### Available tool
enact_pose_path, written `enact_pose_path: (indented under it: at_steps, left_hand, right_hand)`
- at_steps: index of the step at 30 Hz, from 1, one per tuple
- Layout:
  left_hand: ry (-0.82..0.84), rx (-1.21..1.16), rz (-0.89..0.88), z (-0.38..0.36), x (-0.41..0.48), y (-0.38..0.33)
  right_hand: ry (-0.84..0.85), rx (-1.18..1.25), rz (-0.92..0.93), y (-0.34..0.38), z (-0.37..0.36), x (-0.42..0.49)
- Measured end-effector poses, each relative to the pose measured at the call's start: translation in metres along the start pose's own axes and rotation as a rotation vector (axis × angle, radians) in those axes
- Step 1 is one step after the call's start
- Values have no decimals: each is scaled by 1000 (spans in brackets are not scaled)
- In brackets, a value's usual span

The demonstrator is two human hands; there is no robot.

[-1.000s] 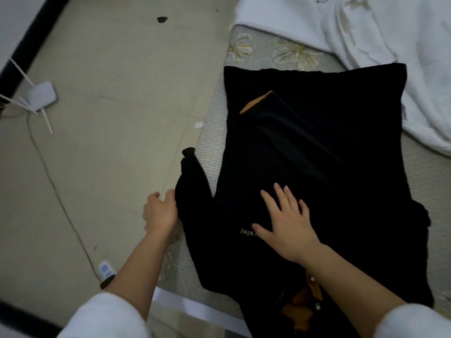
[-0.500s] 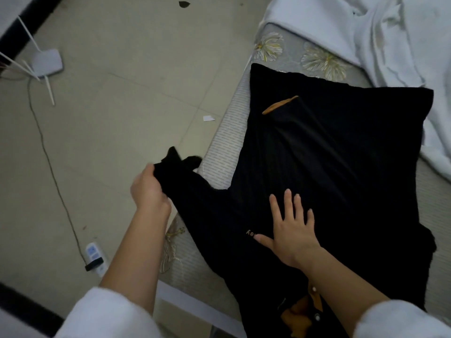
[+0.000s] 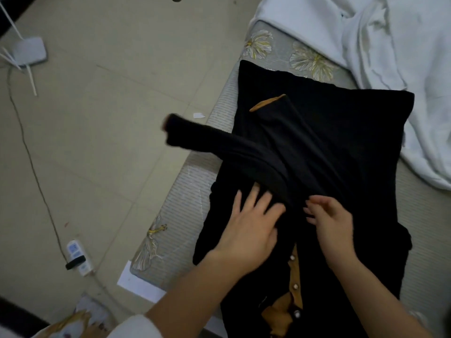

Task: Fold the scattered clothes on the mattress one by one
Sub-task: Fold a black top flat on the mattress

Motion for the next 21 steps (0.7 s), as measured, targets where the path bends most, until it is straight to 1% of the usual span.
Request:
enact_pose_path:
  at_steps: [1,2,3,5,7,8,10,12,13,14,17,18,19,20,21]
  left_hand:
    - [182,38,30,-28,-4,5]
    - [306,81,55,-50,-11,11]
    - [341,107,53,-63,-18,15]
    - [252,124,18,-68,-28,22]
    - [149,119,63,-63,-35,32]
    - [87,107,75,-59,-36,36]
    - [-16,102,83,-48,-38,39]
    - [-94,123,133,-37,-38,44]
    - [-113,144,180,-33,-38,50]
    - [-116,161,232,-31,-38,55]
    - [-61,195,340,-36,-41,69]
    - [-27,186,360,-38,-41,71]
    - [8,175,382,-40,-42,73]
    - [49,172,400,-42,-42,74]
    - [76,183,398,-43,-42,74]
  right_hand:
    - [-44,16,-31,-4,13,1]
    - [-65,-2,-48,-7,21,2]
    - [-68,-39,-48,-9,26,3]
    - [-46,-153,0,-3,25,4]
    - [5,-316,123,13,10,4]
    - [36,-396,215,24,-3,4]
    - [95,-551,467,50,-34,1]
    - [147,-713,704,68,-71,-2]
    - [160,-815,783,72,-88,-1]
    - [163,-935,822,74,-104,2]
    - [129,-1273,775,72,-128,24]
    - [108,-1336,771,76,-130,31]
    - [107,-1363,765,81,-132,37]
    - [113,-1296,724,88,-128,44]
    - [101,-1127,616,96,-117,55]
Point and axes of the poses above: each hand's wrist, its own x-axis towards the middle knuckle, its own z-axis out of the back of the hand, y = z × x, the point moved 8 cm from there along x, towards the middle knuckle, and after that the axes turned 6 degrees about y, right-handed, at the moved point
